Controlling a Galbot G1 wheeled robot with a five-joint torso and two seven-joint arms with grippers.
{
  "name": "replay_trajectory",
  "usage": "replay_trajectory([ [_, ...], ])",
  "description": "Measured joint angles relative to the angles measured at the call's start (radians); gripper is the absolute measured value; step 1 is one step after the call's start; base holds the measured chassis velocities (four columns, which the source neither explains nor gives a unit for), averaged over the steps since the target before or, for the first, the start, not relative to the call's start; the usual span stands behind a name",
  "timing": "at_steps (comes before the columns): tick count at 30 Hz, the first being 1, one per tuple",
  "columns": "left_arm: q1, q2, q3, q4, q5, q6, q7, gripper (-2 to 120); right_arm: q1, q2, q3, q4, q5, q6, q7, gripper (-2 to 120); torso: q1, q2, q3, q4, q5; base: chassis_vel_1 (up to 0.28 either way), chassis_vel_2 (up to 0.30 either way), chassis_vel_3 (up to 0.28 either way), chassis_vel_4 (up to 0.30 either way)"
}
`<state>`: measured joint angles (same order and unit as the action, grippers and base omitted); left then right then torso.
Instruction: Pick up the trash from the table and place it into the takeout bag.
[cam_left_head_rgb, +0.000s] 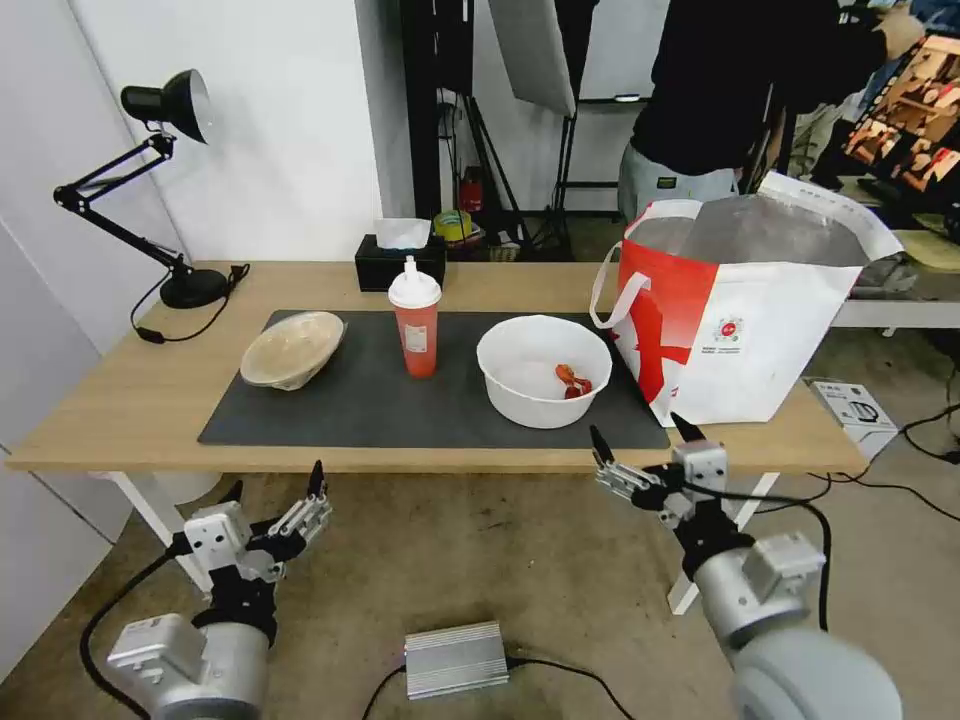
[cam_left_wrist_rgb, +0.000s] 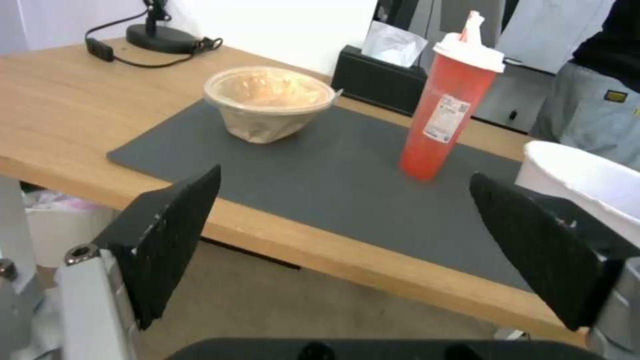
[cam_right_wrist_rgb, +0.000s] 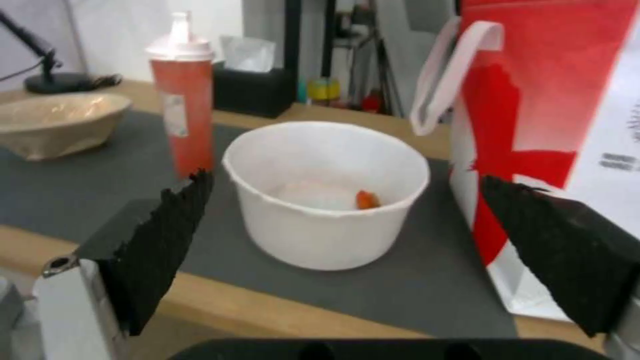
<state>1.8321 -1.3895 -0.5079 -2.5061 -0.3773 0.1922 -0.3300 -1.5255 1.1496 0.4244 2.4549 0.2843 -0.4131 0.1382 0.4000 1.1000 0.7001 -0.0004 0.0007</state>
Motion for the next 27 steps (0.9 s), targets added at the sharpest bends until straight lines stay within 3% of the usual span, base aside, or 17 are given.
replay_trajectory([
  [1, 0.000, 0.000, 0.000, 0.000, 0.000, 0.000, 0.000, 100, 0.000, 0.000, 0.000, 0.000, 0.000, 0.000, 0.000, 100, 0.000, 0.000, 0.000, 0.0000, 0.0000, 0.000, 0.000, 0.000, 0.000],
  [4, -0.001, 0.003, -0.002, 0.001, 0.000, -0.004, 0.004, 100, 0.087, -0.103, -0.046, 0.043, 0.083, -0.123, 0.034, 100, 0.000, 0.000, 0.000, 0.0004, -0.0006, 0.000, 0.000, 0.000, 0.000],
  [6, -0.001, 0.003, -0.002, 0.001, 0.001, -0.005, 0.005, 100, 0.103, -0.122, -0.055, 0.046, 0.098, -0.145, 0.040, 100, 0.000, 0.000, 0.000, 0.0005, -0.0007, 0.000, 0.000, 0.000, 0.000],
  [9, -0.003, 0.003, -0.002, 0.003, 0.002, -0.008, 0.010, 100, 0.189, -0.216, -0.101, 0.049, 0.170, -0.250, 0.059, 100, 0.000, 0.000, 0.000, 0.0006, -0.0008, 0.000, 0.000, 0.000, 0.000],
  [21, -0.015, 0.011, -0.002, 0.005, -0.004, -0.014, 0.016, 100, 0.422, -0.337, -0.172, -0.037, 0.276, -0.242, -0.028, 100, 0.000, 0.000, 0.000, 0.0006, -0.0005, 0.000, 0.000, 0.000, 0.000],
  [27, -0.053, 0.048, 0.015, 0.018, -0.044, -0.014, 0.016, 100, 0.471, -0.414, -0.181, -0.068, 0.314, -0.229, -0.057, 100, 0.000, 0.000, 0.000, 0.0000, -0.0007, 0.000, 0.000, 0.000, 0.000],
])
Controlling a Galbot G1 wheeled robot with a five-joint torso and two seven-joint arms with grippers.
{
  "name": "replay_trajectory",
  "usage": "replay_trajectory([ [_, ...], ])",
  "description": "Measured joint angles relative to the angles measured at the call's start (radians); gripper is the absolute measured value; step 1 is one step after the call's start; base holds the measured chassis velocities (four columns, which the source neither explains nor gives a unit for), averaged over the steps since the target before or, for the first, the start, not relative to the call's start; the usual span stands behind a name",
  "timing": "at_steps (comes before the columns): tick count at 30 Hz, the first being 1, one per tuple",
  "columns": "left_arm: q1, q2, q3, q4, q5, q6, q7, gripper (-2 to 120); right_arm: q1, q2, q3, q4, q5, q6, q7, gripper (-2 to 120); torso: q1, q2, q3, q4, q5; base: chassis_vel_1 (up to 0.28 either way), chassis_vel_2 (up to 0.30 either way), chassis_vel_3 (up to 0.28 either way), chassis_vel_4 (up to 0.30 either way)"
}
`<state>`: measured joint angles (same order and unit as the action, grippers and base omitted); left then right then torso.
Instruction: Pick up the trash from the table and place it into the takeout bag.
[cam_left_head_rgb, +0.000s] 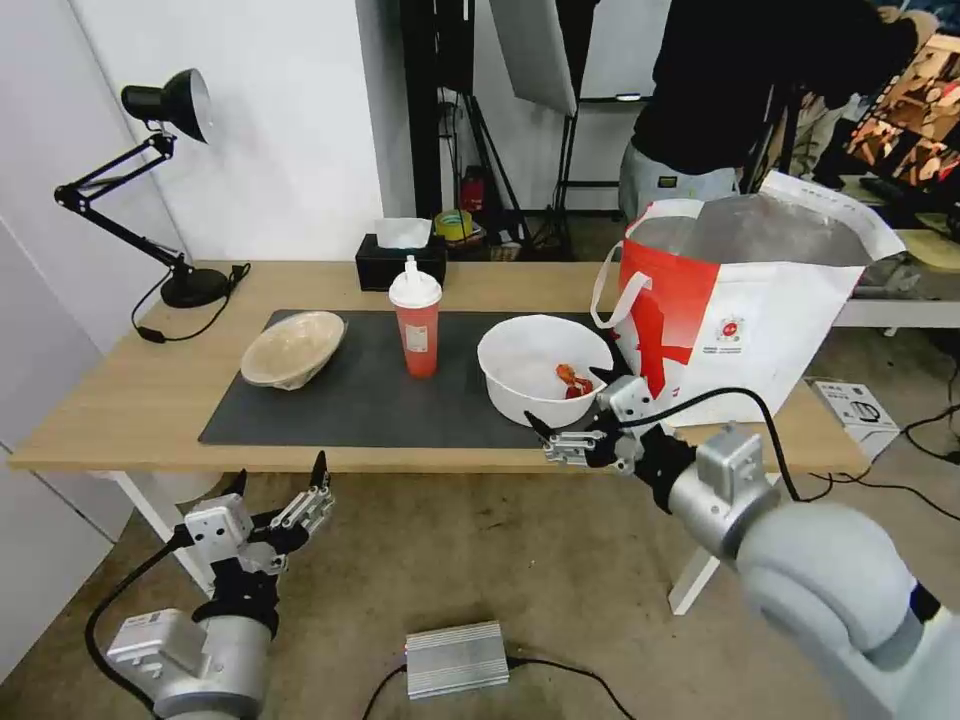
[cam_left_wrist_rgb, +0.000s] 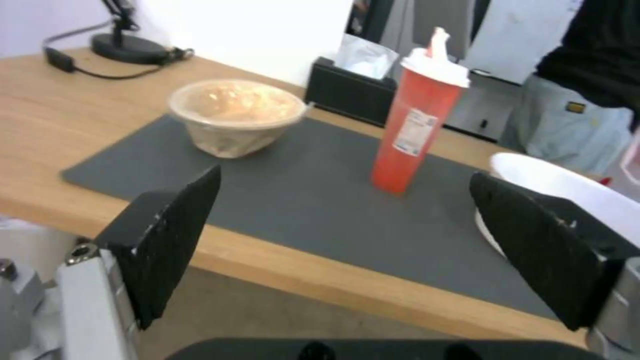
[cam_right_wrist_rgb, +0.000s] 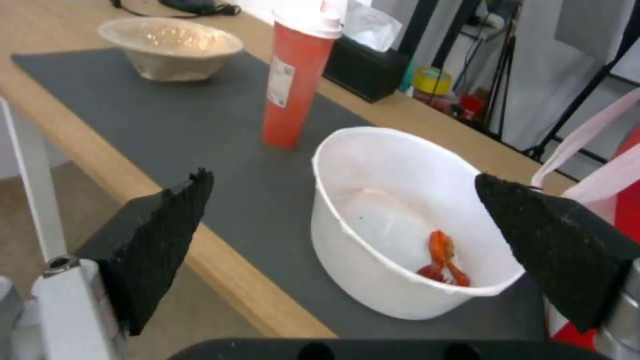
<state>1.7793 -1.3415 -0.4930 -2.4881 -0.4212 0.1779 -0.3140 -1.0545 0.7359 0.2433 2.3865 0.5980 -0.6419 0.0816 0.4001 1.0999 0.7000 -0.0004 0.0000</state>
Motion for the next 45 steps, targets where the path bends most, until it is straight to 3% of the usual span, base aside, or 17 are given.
replay_trajectory([
  [8, 0.000, -0.004, 0.000, 0.000, -0.005, 0.000, 0.004, 100, 0.162, -0.036, -0.088, -0.050, 0.047, 0.001, -0.009, 100, 0.000, 0.000, 0.000, 0.0005, -0.0001, 0.000, 0.000, 0.000, 0.000],
  [20, 0.012, -0.021, -0.013, -0.006, -0.002, 0.000, 0.008, 100, 0.561, 0.005, -0.357, -0.233, 0.184, -0.080, -0.077, 100, 0.000, 0.000, 0.000, 0.0005, -0.0002, 0.000, 0.000, 0.000, 0.000],
  [35, 0.003, -0.023, -0.014, 0.000, -0.002, -0.002, 0.008, 100, 0.707, 0.030, -0.517, -0.386, 0.089, -0.083, -0.227, 100, 0.000, 0.000, 0.000, 0.0004, 0.0000, 0.000, 0.000, 0.000, 0.000],
  [45, -0.010, -0.019, -0.002, 0.013, -0.001, -0.002, 0.008, 100, 0.743, 0.026, -0.544, -0.464, 0.028, -0.083, -0.348, 100, 0.000, 0.000, 0.000, 0.0004, 0.0000, 0.000, 0.000, 0.000, 0.000],
])
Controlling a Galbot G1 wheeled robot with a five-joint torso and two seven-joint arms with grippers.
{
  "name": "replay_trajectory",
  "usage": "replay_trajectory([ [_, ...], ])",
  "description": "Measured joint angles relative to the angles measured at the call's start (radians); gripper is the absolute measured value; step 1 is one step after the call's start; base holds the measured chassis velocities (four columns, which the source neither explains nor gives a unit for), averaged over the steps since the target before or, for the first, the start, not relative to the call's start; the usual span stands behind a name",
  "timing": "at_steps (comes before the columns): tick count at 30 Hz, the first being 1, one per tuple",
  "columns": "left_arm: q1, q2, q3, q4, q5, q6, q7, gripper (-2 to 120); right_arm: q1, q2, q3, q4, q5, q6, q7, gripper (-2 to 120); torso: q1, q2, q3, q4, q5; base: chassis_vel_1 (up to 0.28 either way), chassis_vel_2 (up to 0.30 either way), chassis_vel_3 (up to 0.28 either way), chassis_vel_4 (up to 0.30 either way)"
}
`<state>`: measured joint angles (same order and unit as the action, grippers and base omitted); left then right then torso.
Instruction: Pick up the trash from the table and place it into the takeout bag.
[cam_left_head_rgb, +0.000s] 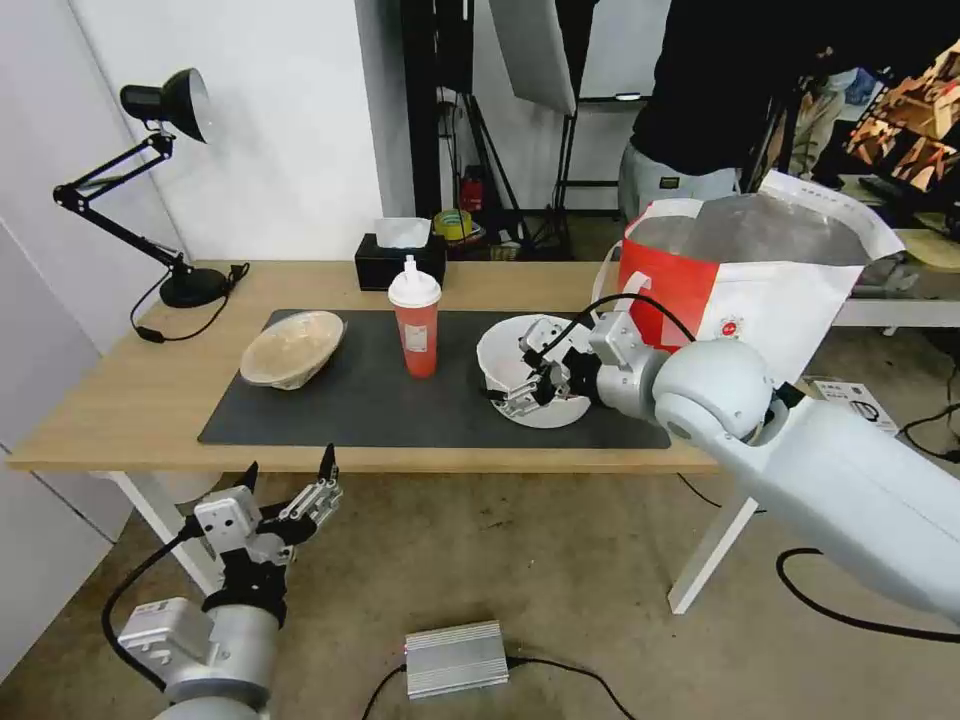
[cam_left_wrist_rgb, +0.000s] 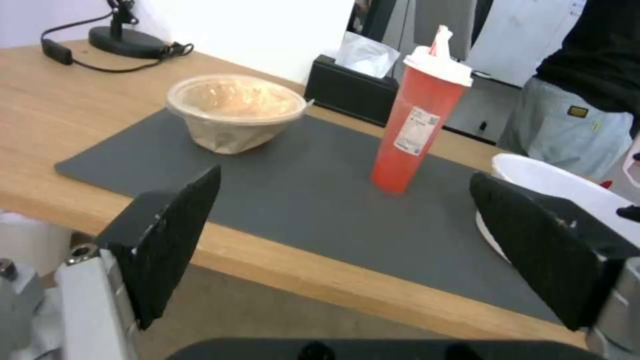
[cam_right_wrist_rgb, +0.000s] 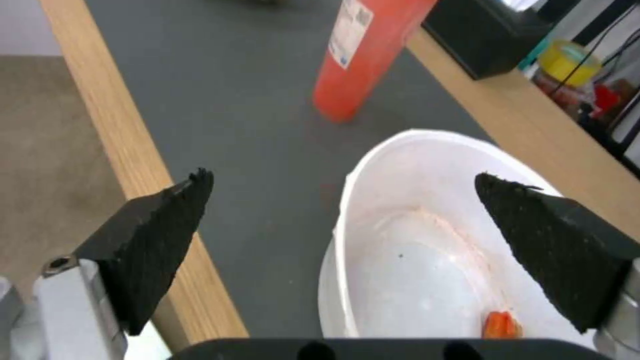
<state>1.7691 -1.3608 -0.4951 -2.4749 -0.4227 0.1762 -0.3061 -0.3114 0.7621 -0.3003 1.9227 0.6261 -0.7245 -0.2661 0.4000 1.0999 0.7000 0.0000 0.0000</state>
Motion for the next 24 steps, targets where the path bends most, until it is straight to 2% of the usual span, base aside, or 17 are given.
replay_trajectory([
  [6, -0.004, 0.002, 0.001, 0.001, 0.000, 0.000, 0.000, 100, 0.026, 0.000, -0.018, -0.035, 0.003, 0.000, -0.033, 100, 0.000, 0.000, 0.000, 0.0000, 0.0000, 0.000, 0.000, 0.000, 0.000],
  [24, -0.003, -0.023, 0.018, 0.006, 0.014, -0.005, -0.001, 100, 0.072, 0.023, -0.083, -0.093, 0.052, -0.001, -0.030, 100, 0.000, 0.000, 0.000, 0.0000, -0.0001, 0.000, 0.000, 0.000, 0.000],
])
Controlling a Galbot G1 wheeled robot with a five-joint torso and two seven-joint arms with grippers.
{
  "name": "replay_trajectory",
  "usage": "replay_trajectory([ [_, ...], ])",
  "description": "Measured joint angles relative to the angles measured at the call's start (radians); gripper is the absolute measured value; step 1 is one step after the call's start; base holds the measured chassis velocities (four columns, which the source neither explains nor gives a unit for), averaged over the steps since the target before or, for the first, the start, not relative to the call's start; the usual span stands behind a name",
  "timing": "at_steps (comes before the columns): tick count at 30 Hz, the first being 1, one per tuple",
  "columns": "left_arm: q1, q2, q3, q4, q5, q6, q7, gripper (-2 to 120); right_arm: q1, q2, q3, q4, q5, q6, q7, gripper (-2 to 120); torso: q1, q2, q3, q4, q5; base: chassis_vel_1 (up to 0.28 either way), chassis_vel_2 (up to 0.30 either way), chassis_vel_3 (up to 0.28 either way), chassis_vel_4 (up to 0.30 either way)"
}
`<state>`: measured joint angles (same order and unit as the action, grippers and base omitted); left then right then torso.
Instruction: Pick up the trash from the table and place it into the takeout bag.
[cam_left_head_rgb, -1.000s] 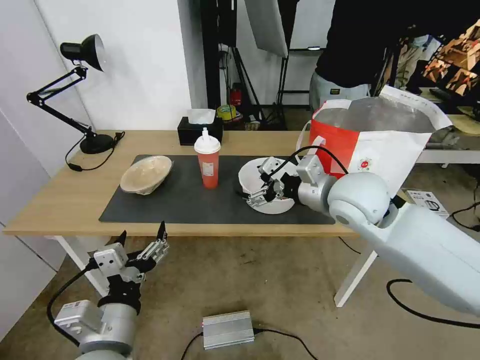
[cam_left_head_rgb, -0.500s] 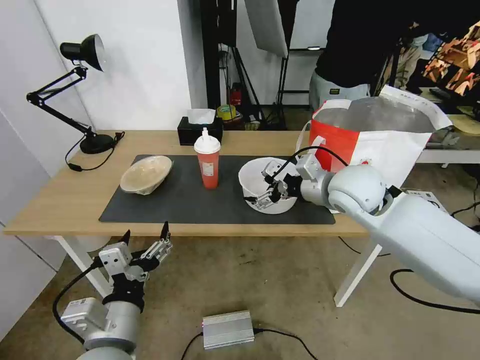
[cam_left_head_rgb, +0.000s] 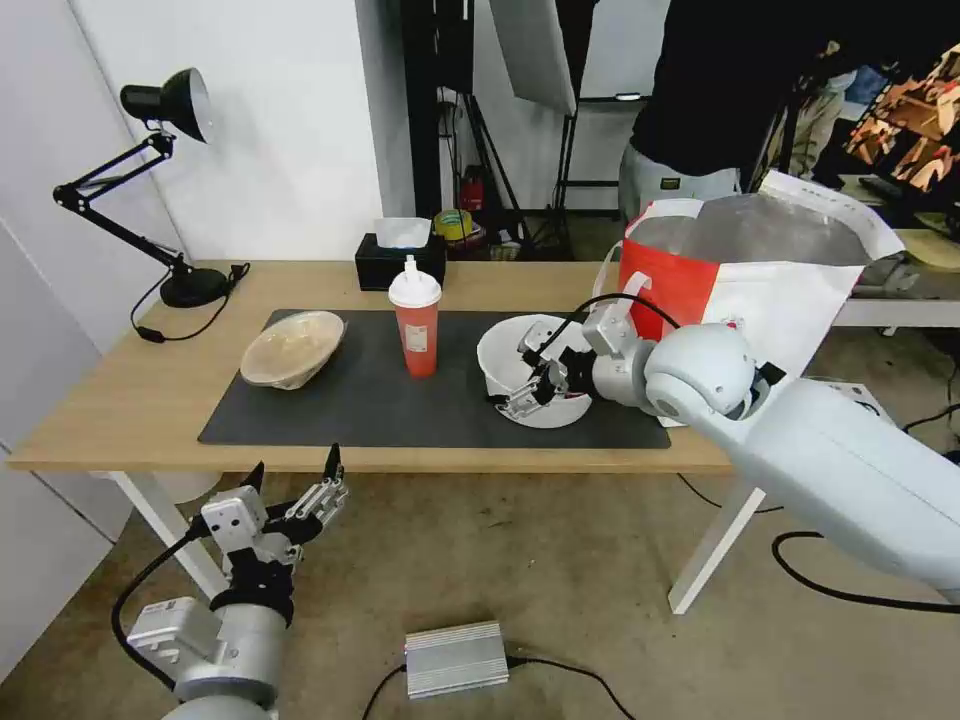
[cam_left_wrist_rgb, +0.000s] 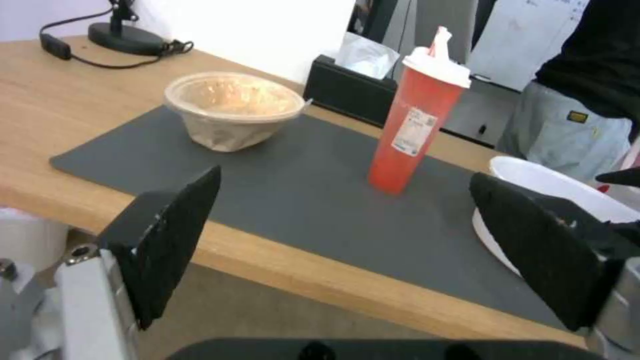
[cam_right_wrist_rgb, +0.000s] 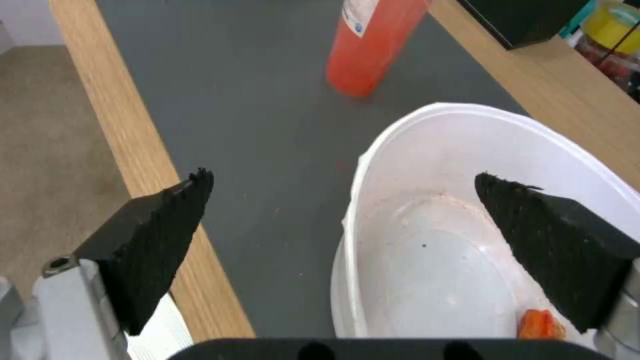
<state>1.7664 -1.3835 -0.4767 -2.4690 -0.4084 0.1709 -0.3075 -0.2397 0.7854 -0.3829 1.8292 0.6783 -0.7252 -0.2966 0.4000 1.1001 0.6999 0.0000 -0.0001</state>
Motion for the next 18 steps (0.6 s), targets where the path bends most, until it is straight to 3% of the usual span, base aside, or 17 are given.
replay_trajectory([
  [18, 0.001, 0.000, 0.012, 0.006, 0.005, -0.001, -0.003, 100, -0.001, -0.010, -0.040, -0.013, -0.025, 0.000, -0.019, 100, 0.000, 0.000, 0.000, 0.0000, 0.0001, 0.000, 0.000, 0.000, 0.000],
])
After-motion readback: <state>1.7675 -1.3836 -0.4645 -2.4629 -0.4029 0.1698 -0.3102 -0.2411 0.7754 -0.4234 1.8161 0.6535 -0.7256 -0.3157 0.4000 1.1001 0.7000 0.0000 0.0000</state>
